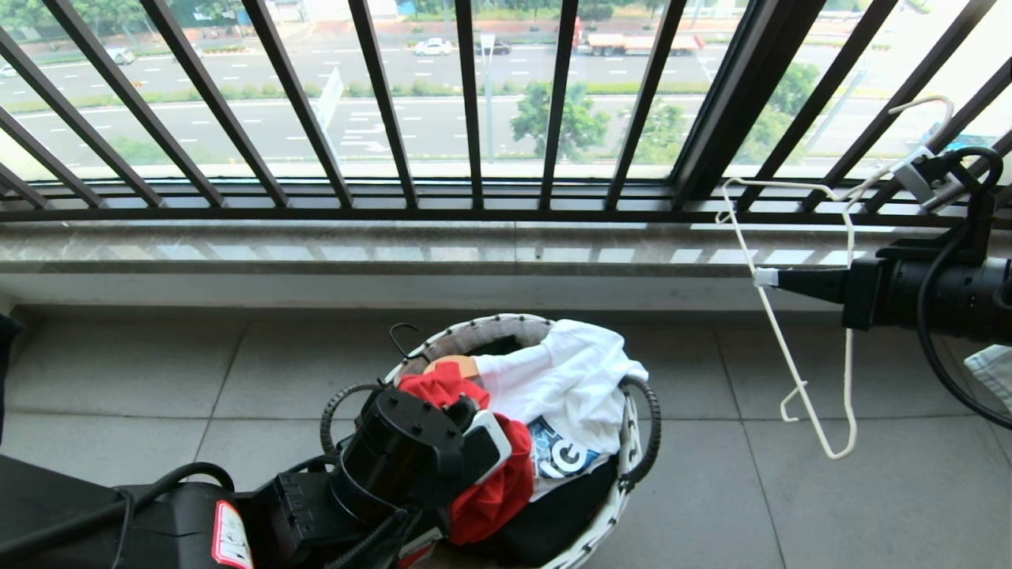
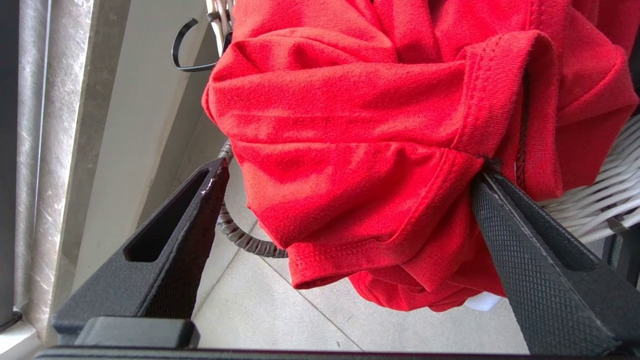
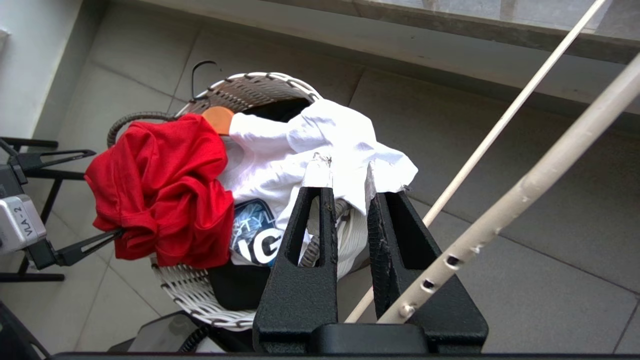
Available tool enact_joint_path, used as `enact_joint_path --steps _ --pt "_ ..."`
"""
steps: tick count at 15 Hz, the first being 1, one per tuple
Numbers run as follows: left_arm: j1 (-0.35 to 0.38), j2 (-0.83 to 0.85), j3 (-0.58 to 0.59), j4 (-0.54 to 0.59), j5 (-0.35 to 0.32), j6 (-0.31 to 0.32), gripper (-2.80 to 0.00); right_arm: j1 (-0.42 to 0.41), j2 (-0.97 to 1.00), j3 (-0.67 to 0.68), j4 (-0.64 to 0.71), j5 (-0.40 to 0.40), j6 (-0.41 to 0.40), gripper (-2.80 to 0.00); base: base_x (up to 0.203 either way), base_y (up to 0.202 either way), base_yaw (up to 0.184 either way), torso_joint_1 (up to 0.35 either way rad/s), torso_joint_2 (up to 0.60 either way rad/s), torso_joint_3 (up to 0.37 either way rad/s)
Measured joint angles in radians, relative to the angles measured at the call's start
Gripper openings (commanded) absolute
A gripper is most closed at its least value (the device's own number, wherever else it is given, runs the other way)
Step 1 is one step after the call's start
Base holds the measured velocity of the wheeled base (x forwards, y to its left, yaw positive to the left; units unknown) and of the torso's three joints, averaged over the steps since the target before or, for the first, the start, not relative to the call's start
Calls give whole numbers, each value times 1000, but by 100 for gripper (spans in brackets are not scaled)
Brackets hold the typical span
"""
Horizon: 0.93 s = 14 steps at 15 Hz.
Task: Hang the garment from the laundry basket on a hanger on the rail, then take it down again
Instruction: Pick up clothes from the basket
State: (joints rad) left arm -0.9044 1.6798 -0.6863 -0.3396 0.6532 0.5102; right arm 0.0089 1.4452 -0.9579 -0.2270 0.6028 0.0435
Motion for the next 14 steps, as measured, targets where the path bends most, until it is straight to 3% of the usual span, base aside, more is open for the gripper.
enact_joint_path --steps 6,14 --pt "72 -19 -70 0 0 36 0 0 3 1 0 1 -1 -280 0 0 0 0 0 0" --pt "58 -96 -34 0 -18 27 0 0 3 1 0 1 -1 -280 0 0 0 0 0 0"
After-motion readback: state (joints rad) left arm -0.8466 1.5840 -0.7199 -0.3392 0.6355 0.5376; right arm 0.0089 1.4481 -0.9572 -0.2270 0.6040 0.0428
